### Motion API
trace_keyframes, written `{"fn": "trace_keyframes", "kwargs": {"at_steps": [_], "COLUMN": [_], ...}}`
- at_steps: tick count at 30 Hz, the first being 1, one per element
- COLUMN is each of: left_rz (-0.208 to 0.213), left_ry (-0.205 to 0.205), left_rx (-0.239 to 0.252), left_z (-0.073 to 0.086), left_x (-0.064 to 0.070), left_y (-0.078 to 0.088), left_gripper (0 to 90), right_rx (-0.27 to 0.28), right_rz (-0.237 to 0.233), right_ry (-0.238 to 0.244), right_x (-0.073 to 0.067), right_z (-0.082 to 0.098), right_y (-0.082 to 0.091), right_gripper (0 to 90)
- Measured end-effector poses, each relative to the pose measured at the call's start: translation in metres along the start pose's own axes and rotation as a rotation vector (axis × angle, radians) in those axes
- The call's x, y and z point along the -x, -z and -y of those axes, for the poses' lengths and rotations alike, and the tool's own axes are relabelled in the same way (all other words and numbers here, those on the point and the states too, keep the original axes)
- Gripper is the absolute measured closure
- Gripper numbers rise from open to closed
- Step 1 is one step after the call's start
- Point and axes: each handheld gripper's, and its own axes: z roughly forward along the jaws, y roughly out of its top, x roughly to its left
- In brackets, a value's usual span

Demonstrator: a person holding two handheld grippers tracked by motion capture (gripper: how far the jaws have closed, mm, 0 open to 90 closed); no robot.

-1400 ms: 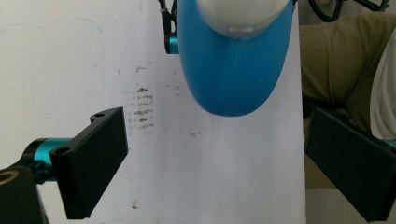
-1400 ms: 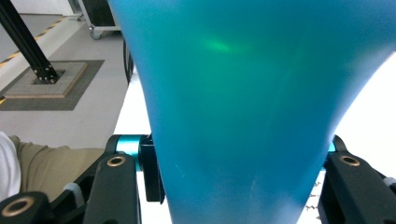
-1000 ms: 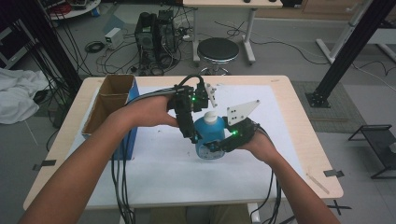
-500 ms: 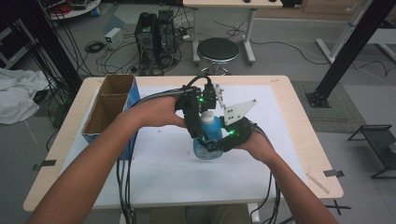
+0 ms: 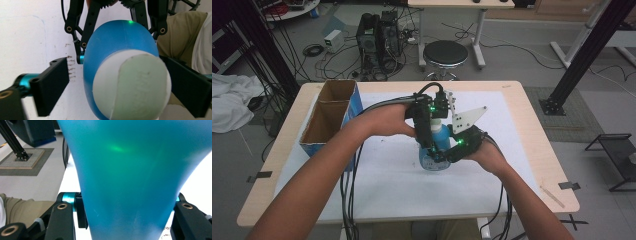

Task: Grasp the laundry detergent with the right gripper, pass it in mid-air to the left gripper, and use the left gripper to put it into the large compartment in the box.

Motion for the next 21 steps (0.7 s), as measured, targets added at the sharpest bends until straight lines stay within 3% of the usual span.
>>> {"fn": "trace_keyframes", "kwargs": {"at_steps": [21], "left_rz": [-0.006], "left_ry": [-0.013], "left_rx": [-0.009], "left_z": [-0.0022], "left_x": [0.0002], "left_y": [-0.0031], "left_gripper": [13.9], "right_rx": [-0.002], "right_rz": [-0.007], "right_ry": [-0.004], "right_x": [0.0005], "right_z": [-0.0001], "right_y": [0.0004], "right_gripper": [44.6]}}
